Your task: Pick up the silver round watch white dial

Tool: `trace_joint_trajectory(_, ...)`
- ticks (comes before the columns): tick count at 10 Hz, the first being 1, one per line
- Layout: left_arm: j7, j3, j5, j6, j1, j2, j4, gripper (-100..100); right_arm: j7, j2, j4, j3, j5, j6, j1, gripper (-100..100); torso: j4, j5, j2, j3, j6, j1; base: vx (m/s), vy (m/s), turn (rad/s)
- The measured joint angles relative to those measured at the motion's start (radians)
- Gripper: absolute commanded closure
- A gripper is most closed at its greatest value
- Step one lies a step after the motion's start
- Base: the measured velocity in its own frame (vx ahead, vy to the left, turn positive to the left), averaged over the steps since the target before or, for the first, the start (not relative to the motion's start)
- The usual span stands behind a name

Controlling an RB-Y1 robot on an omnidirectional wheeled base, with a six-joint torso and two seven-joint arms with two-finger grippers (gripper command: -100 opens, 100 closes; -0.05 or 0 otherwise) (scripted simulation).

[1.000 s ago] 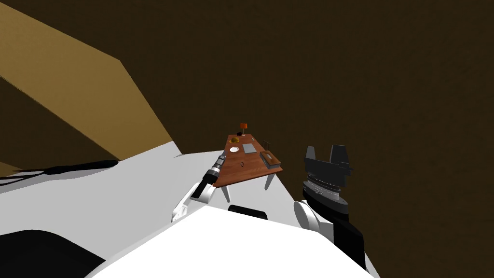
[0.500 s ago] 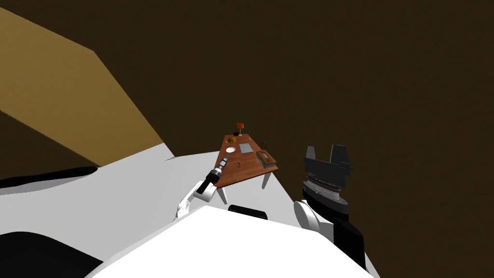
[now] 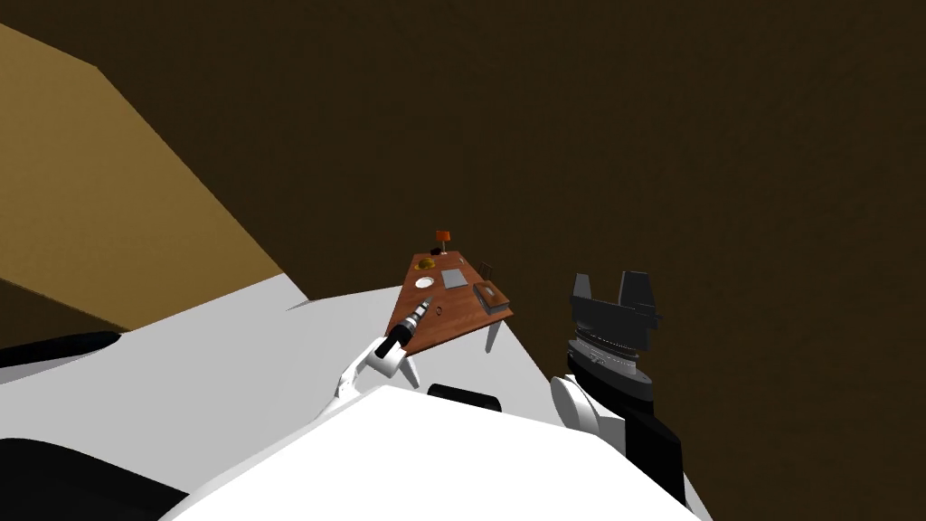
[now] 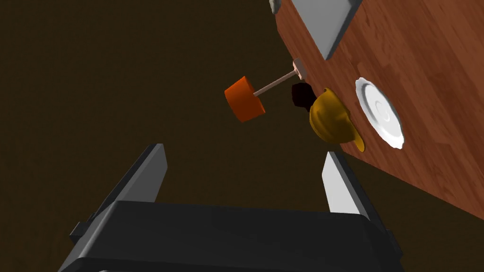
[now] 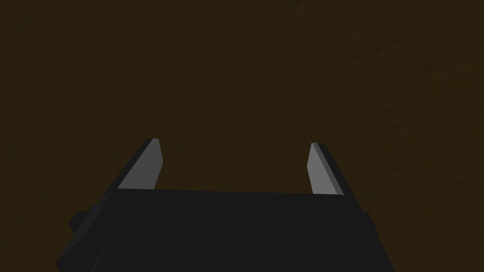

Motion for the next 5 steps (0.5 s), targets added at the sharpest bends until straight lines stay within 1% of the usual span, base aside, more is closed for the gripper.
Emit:
trace_joint_trajectory(1, -0.007, -0.013, 0.005, 0.036, -0.026, 0.019, 0.028, -100, 0.000, 0.000, 0.000, 0.000, 0.000, 0.000, 0.000, 0, 0.000, 0.000, -0.001, 0.000, 0.000, -0.002, 0.034, -0.088, -0.170)
trace_joint_trajectory(2, -0.012, -0.026, 0.014, 0.066, -0.047, 0.046, 0.069, -100, 0.000, 0.000, 0.000, 0.000, 0.000, 0.000, 0.000, 0, 0.000, -0.001, -0.001, 0.000, 0.000, -0.002, 0.039, -0.088, -0.158)
trace_joint_trajectory(3, -0.017, -0.040, 0.021, 0.087, -0.062, 0.072, 0.111, -100, 0.000, 0.000, 0.000, 0.000, 0.000, 0.000, 0.000, 0, 0.000, -0.001, -0.001, -0.001, 0.000, -0.003, 0.032, -0.057, -0.051)
trace_joint_trajectory(4, -0.022, -0.047, 0.023, 0.111, -0.064, 0.081, 0.121, -100, 0.000, 0.000, 0.000, 0.000, 0.000, 0.000, 0.000, 0, 0.000, 0.000, 0.000, 0.000, -0.001, -0.001, 0.019, -0.050, -0.100)
trace_joint_trajectory(5, -0.031, -0.057, 0.017, 0.136, -0.071, 0.081, 0.143, -100, 0.000, 0.000, 0.000, 0.000, 0.000, 0.000, 0.000, 0, 0.000, 0.000, 0.000, 0.000, 0.000, -0.001, 0.028, -0.069, -0.193)
